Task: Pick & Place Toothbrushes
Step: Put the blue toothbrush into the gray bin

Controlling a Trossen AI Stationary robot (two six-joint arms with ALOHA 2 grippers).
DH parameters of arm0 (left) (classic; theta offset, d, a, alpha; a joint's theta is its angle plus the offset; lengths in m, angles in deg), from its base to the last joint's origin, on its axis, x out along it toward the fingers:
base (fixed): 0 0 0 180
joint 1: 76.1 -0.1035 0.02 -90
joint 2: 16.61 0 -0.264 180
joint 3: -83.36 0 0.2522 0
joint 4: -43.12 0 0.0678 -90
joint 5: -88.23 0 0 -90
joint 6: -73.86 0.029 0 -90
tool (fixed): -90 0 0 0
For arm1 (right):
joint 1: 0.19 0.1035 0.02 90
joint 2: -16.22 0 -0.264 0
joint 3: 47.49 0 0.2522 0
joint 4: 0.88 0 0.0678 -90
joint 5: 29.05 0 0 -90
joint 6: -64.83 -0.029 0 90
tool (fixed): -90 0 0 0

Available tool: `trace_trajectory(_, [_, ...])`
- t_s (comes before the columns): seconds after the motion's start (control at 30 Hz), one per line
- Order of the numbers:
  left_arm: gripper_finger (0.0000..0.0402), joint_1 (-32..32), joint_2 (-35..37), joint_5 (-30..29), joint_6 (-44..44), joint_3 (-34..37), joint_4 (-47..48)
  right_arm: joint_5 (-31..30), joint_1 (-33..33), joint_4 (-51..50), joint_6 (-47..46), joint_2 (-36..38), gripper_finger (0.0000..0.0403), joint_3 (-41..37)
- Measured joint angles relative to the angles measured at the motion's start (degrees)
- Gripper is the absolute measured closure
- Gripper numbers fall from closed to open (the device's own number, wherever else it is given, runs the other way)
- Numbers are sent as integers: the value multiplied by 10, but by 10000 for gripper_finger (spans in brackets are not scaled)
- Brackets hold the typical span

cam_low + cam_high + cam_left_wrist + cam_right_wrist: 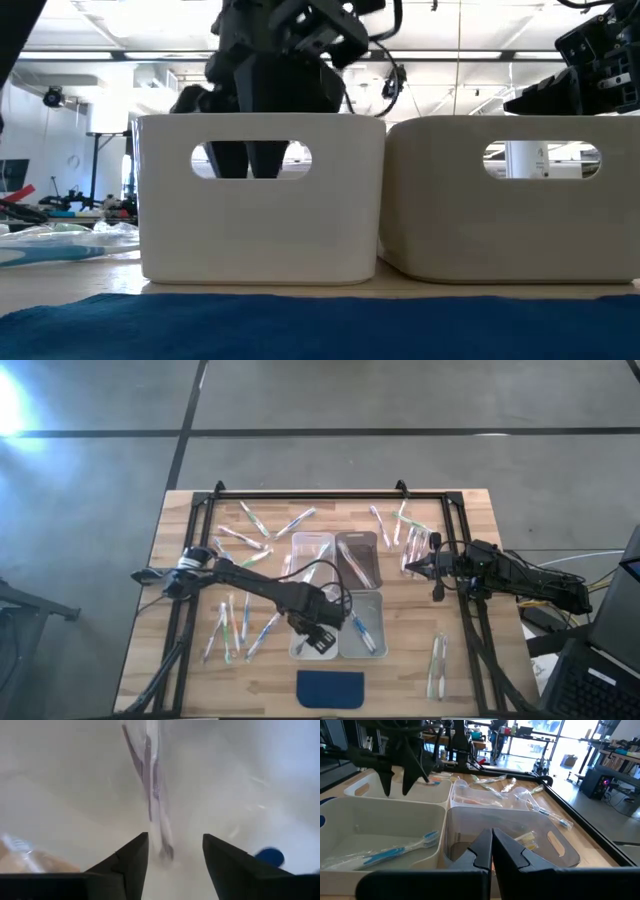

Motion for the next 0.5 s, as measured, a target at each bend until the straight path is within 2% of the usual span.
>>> trace_trajectory(0.27, [209, 2, 58, -81, 42, -9, 47, 0, 0, 0, 0, 0, 394, 0])
trace_trajectory(0.33, [209, 6, 79, -120, 64, -9, 45, 0, 0, 0, 0, 0, 394, 0])
trace_trajectory(0.5, [214, 31, 127, -276, 138, -2, 43, 0, 0, 0, 0, 0, 394, 0])
